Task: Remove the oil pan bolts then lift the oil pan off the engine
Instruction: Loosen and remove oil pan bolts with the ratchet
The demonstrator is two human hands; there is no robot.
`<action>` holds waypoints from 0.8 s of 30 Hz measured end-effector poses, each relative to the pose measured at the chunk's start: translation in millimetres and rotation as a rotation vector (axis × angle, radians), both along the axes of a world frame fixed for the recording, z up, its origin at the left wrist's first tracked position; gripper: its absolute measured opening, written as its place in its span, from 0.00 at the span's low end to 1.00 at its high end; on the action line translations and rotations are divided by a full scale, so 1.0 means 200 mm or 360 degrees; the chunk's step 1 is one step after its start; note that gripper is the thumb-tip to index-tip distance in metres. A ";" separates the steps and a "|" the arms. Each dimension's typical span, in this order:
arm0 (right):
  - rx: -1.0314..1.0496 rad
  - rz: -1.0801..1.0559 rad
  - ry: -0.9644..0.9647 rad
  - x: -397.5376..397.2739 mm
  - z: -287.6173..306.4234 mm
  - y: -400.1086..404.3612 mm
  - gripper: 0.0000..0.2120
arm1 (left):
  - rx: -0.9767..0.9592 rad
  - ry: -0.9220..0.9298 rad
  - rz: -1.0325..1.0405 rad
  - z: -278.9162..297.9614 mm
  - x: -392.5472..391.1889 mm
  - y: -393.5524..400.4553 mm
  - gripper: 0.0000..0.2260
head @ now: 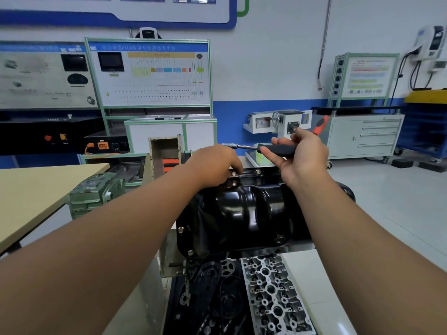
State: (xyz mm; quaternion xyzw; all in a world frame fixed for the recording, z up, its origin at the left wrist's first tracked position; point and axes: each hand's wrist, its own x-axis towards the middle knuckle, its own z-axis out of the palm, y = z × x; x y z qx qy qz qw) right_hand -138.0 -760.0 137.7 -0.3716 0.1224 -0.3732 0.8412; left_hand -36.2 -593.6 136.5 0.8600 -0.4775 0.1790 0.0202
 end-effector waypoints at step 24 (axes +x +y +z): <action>-0.0115 0.0325 -0.0022 -0.03 -0.01 0.03 0.11 | -0.0849 -0.0389 -0.0019 -0.09 -0.06 0.06 0.06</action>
